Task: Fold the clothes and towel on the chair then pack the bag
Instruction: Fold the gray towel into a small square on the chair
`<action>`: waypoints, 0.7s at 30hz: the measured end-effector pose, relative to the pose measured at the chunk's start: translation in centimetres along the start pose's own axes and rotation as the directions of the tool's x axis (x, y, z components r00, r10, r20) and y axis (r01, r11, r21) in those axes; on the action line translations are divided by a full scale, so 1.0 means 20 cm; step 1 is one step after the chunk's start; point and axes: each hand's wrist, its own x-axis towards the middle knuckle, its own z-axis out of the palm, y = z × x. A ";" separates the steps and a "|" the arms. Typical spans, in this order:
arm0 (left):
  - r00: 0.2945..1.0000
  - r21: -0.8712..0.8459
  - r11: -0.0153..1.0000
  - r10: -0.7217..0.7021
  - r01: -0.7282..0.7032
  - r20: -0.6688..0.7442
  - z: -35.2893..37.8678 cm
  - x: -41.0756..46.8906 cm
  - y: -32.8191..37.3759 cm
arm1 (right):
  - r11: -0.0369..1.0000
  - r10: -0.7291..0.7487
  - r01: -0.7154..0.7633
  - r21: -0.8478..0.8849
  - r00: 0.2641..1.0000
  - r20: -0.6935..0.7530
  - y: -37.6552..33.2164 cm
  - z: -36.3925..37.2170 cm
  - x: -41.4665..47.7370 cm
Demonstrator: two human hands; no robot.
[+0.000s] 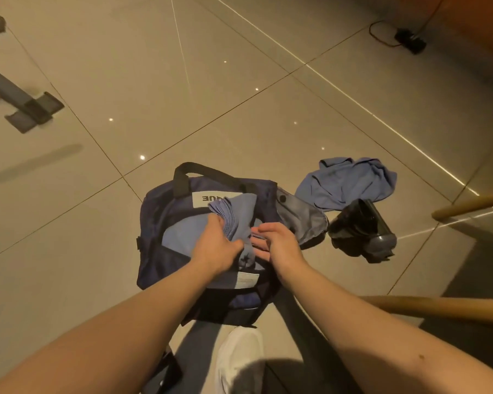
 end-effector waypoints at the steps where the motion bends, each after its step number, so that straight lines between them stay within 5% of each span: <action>1: 1.000 0.015 1.000 0.003 -0.003 -0.019 0.01 0.01 0.00 | 0.985 -0.073 0.068 -0.156 0.997 -0.024 0.04 -0.02 0.01; 3: 0.998 0.031 0.999 0.015 -0.013 -0.060 0.01 0.02 -0.01 | 0.821 -0.197 0.207 -0.531 0.977 0.075 0.14 -0.07 0.02; 5: 0.994 0.037 0.999 0.034 -0.030 -0.107 0.01 0.02 -0.02 | 0.483 -0.181 0.319 -0.815 0.947 0.264 0.22 -0.09 0.01; 7: 0.991 0.059 0.997 0.053 -0.046 -0.126 0.03 0.02 -0.03 | 0.148 -0.255 0.406 -0.902 0.897 0.362 0.27 -0.10 -0.01; 8: 0.990 0.079 0.995 0.063 -0.053 -0.125 0.04 0.01 -0.04 | 0.075 -0.319 0.412 -0.908 0.873 0.369 0.28 -0.10 -0.03; 16: 0.995 0.245 0.968 0.076 -0.059 -0.060 0.16 -0.03 0.00 | 0.311 -0.347 0.534 -0.787 0.834 0.428 0.23 -0.20 -0.14; 21: 0.998 0.218 0.975 0.044 -0.032 -0.050 0.13 -0.04 -0.07 | 0.428 -0.451 0.335 -0.840 0.884 0.122 0.13 -0.21 0.10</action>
